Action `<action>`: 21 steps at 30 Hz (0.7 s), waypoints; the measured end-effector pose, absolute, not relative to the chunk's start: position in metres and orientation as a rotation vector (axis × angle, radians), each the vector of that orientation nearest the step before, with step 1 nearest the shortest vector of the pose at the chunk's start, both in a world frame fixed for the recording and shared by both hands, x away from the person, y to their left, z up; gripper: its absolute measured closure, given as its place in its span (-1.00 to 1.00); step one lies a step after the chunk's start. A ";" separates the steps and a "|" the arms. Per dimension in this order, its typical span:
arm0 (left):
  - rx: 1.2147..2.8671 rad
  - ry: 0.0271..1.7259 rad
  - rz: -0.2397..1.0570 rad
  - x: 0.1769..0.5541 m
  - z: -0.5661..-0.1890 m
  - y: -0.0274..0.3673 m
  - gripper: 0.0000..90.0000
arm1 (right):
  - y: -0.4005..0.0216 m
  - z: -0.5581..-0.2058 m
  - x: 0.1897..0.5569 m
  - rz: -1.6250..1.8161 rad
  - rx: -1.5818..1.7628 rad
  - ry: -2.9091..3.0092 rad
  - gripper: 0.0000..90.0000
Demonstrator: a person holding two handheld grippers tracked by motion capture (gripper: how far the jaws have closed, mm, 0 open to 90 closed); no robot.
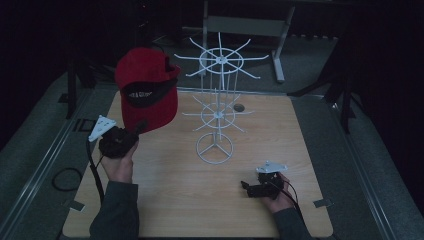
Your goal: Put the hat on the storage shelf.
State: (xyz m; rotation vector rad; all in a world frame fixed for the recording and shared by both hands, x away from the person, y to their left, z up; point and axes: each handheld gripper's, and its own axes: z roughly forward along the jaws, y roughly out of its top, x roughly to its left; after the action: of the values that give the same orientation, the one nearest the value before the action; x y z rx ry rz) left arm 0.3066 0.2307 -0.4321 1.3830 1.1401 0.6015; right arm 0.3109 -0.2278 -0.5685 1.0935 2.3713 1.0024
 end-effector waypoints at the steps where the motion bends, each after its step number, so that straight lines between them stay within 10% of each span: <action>1: 1.383 1.140 0.601 0.307 -0.432 0.231 0.89 | -0.228 -0.568 0.311 1.002 1.093 2.371 -0.71; 21: 1.354 1.113 0.604 0.307 -0.419 0.230 0.89 | -0.228 -0.568 0.311 1.001 1.093 2.373 -0.71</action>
State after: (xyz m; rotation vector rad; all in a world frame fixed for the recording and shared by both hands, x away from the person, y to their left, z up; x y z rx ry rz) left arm 0.3069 0.2299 -0.4185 1.3538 1.1129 0.6044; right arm 0.3109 -0.2279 -0.5684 1.0932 2.3727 1.0013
